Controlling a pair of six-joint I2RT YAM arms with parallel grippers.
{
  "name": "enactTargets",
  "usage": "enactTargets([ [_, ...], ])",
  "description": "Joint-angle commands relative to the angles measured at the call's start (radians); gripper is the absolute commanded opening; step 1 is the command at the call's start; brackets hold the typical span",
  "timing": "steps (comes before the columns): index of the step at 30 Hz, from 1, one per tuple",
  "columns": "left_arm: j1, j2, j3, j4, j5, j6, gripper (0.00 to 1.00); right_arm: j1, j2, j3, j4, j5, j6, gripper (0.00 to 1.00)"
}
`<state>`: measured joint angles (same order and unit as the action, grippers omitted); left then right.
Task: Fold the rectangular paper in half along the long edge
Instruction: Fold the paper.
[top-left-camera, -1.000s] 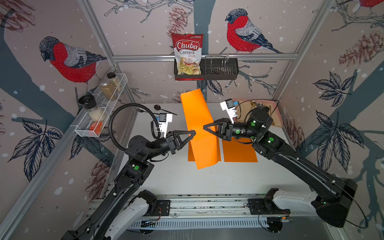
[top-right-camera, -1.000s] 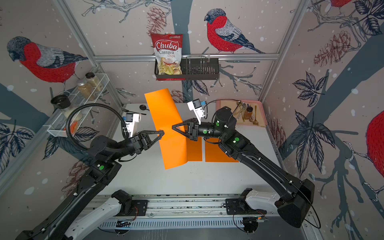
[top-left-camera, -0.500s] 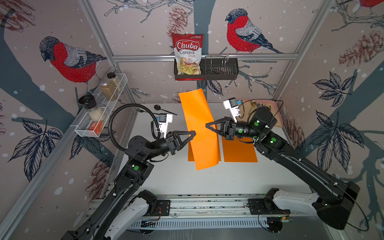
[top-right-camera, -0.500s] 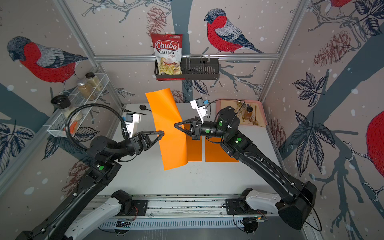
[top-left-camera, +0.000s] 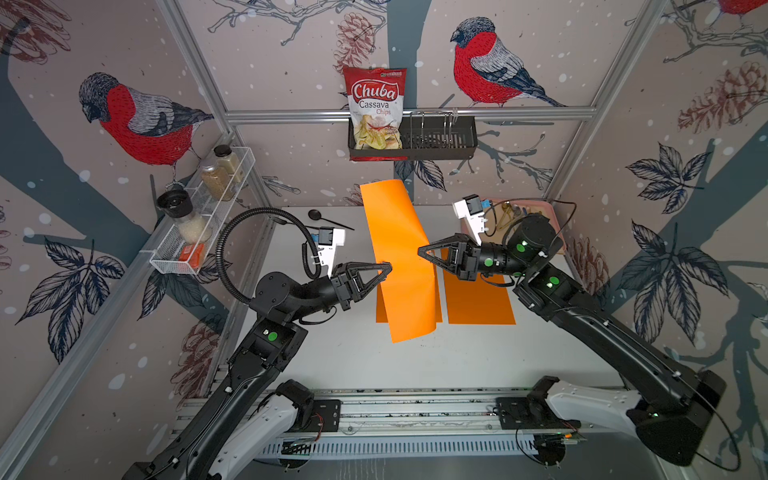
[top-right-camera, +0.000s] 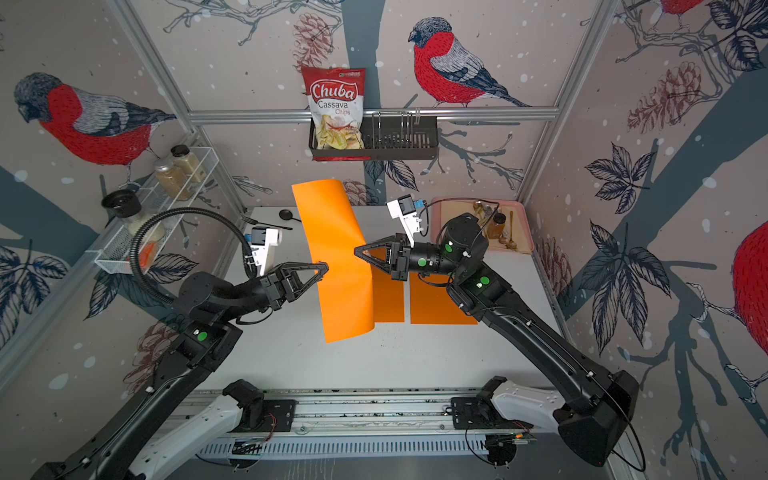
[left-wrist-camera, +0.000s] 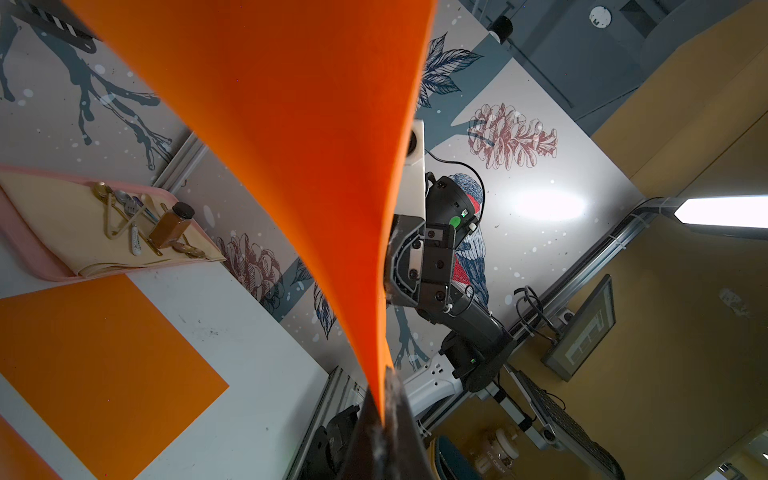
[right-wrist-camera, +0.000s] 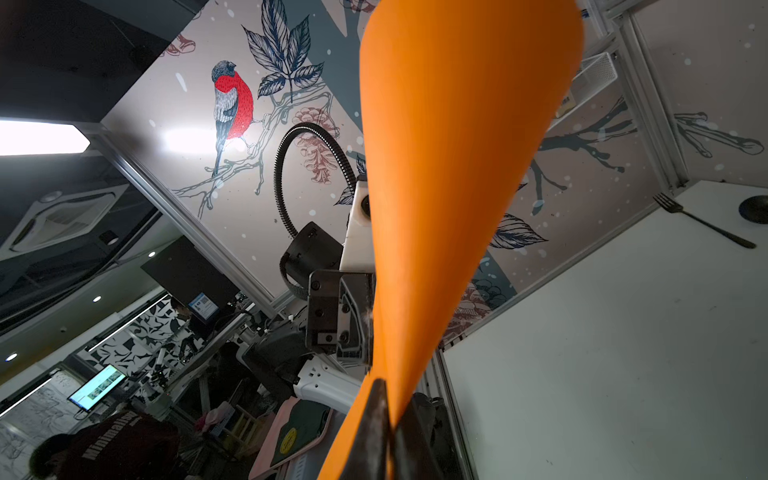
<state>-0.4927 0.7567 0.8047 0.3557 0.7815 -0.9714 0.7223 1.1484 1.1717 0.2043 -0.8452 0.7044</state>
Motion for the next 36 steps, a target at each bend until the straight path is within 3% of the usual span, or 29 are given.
enactTargets([
  [1,0.002,-0.001,0.006,0.040,-0.002,-0.006,0.00,-0.006,-0.010,0.008,0.001,-0.038,-0.029,0.15],
  [3,0.002,0.000,0.006,0.042,-0.001,-0.007,0.00,-0.007,-0.009,0.010,0.000,-0.059,-0.031,0.20],
  [6,0.002,0.001,0.006,0.047,0.002,-0.010,0.00,-0.013,-0.014,-0.003,0.017,-0.070,-0.025,0.00],
  [11,0.002,-0.001,0.005,0.052,0.008,-0.013,0.00,-0.014,-0.026,-0.017,0.056,-0.085,-0.006,0.00],
  [15,0.002,-0.001,0.007,0.061,0.012,-0.018,0.00,-0.011,-0.001,-0.007,0.051,-0.096,0.000,0.25],
  [17,0.002,0.003,0.006,0.069,0.016,-0.022,0.00,-0.001,0.011,-0.005,0.053,-0.089,-0.003,0.27],
  [32,0.002,-0.003,0.005,0.055,0.027,-0.023,0.00,0.033,0.059,0.024,0.067,-0.073,-0.019,0.10],
  [36,0.002,-0.003,0.007,0.051,0.026,-0.022,0.00,0.033,0.056,0.023,0.076,-0.074,-0.016,0.00],
])
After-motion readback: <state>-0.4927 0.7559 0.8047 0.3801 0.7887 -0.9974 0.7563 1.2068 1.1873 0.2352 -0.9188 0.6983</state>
